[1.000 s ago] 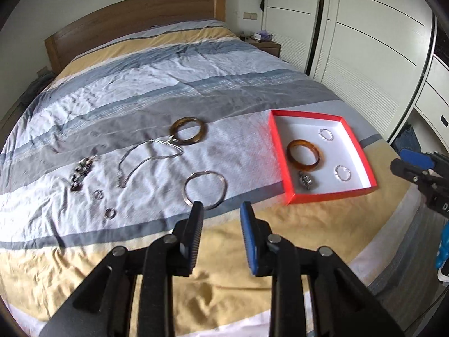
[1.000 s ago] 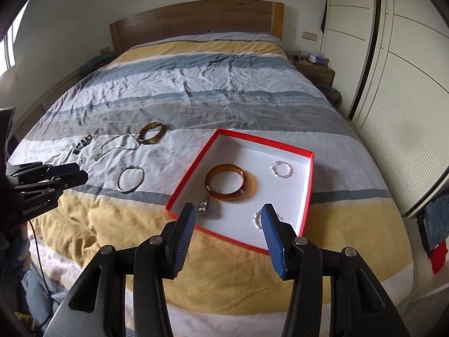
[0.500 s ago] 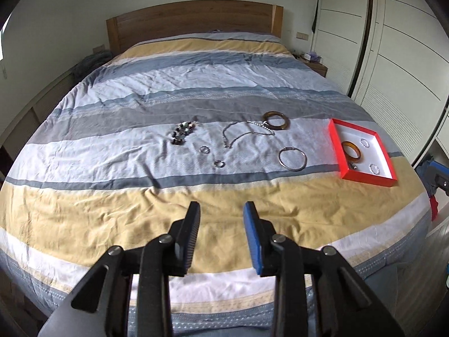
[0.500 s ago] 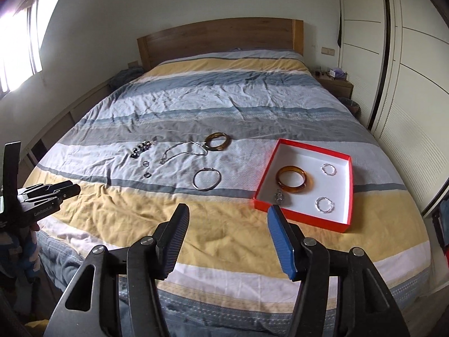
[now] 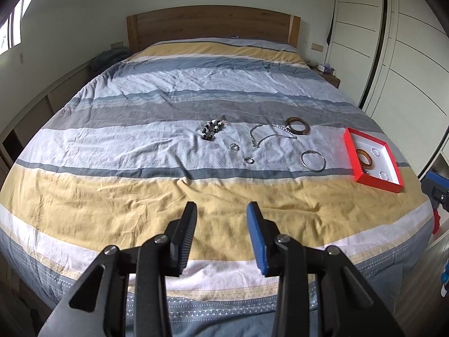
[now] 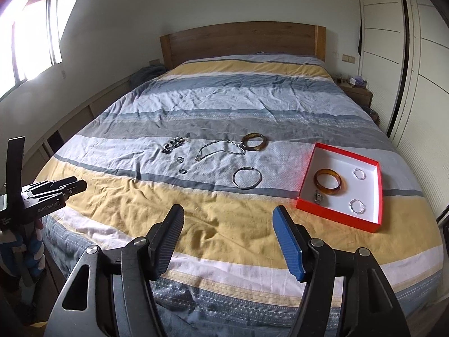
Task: Organize jewelry
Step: 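Lift both tools away from the red box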
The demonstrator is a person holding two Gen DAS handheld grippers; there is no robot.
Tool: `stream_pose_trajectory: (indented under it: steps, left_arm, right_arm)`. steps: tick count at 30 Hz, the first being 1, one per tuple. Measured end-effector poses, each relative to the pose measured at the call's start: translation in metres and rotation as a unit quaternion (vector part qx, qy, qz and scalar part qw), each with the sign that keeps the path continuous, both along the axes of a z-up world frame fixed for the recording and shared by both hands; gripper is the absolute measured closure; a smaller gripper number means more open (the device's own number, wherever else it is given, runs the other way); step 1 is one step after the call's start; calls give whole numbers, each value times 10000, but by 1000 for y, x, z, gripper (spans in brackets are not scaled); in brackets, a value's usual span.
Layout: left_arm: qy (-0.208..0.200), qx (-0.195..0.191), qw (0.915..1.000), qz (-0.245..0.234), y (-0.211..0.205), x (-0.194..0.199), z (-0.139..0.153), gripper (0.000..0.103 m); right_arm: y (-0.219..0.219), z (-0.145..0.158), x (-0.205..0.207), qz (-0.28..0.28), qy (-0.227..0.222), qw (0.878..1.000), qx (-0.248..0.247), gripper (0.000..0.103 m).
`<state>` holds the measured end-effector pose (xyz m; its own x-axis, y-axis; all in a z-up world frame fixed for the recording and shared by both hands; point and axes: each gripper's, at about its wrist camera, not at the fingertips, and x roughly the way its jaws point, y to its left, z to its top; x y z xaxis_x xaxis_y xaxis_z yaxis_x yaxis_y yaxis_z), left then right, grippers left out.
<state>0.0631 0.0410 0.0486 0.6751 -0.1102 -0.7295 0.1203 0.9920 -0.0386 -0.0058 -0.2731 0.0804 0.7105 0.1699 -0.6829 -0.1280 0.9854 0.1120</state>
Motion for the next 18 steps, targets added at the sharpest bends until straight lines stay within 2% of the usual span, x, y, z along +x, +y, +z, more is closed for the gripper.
stream_pose_trajectory:
  steps: [18]
  left_arm:
    - [513, -274, 9979, -279, -31, 95, -74, 68]
  right_arm:
    - [10, -81, 105, 201, 559, 9980, 195, 38]
